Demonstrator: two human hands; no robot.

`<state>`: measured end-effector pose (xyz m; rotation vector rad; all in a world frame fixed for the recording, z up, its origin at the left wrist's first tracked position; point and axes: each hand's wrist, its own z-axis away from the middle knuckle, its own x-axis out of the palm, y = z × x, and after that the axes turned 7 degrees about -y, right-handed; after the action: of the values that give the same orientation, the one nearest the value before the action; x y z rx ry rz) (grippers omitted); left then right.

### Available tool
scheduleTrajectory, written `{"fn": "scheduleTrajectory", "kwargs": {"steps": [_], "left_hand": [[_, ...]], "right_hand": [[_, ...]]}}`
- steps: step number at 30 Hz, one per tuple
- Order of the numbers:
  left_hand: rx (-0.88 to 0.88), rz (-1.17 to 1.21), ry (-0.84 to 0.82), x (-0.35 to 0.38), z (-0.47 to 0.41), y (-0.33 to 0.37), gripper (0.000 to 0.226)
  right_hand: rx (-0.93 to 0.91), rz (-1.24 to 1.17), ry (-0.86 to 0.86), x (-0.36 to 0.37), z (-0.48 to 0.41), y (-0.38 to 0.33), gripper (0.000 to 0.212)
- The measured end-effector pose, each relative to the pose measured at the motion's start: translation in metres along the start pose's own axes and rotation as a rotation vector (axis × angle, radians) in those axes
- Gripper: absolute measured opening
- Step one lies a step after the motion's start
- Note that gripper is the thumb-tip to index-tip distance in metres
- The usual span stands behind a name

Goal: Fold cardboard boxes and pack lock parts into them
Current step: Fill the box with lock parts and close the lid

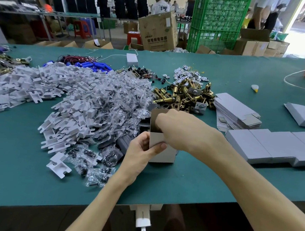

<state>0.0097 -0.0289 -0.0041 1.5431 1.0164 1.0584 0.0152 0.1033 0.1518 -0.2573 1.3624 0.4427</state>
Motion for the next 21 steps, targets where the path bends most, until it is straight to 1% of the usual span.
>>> {"fn": "scheduleTrajectory", "kwargs": {"steps": [4, 10, 14, 15, 17, 18, 20, 21], "left_hand": [[0.015, -0.006, -0.018, 0.0, 0.0, 0.0, 0.041], [0.032, -0.052, -0.02, 0.001, 0.001, 0.001, 0.036], [0.061, -0.058, -0.033, 0.0, 0.002, 0.001, 0.046], [0.06, -0.071, -0.044, -0.001, 0.002, 0.002, 0.037], [0.049, -0.09, -0.071, -0.002, 0.003, 0.004, 0.008], [0.043, -0.092, -0.069, -0.002, 0.003, 0.004, 0.011], [0.034, -0.104, -0.041, -0.001, 0.004, 0.006, 0.009], [0.037, -0.118, -0.027, 0.0, 0.005, 0.006, 0.017]], "right_hand": [[0.015, -0.032, -0.043, -0.002, 0.002, -0.003, 0.046], [0.027, -0.024, 0.085, 0.001, 0.014, -0.011, 0.042], [0.011, -0.013, 0.094, 0.005, 0.016, -0.011, 0.042], [0.013, -0.017, 0.112, 0.007, 0.016, -0.012, 0.041], [0.015, -0.046, 0.209, 0.009, 0.015, -0.015, 0.032], [0.015, -0.049, 0.261, 0.011, 0.016, -0.018, 0.026], [0.001, -0.038, 0.371, 0.017, 0.014, -0.026, 0.023], [-0.005, -0.036, 0.419, 0.017, 0.014, -0.03, 0.023]]}}
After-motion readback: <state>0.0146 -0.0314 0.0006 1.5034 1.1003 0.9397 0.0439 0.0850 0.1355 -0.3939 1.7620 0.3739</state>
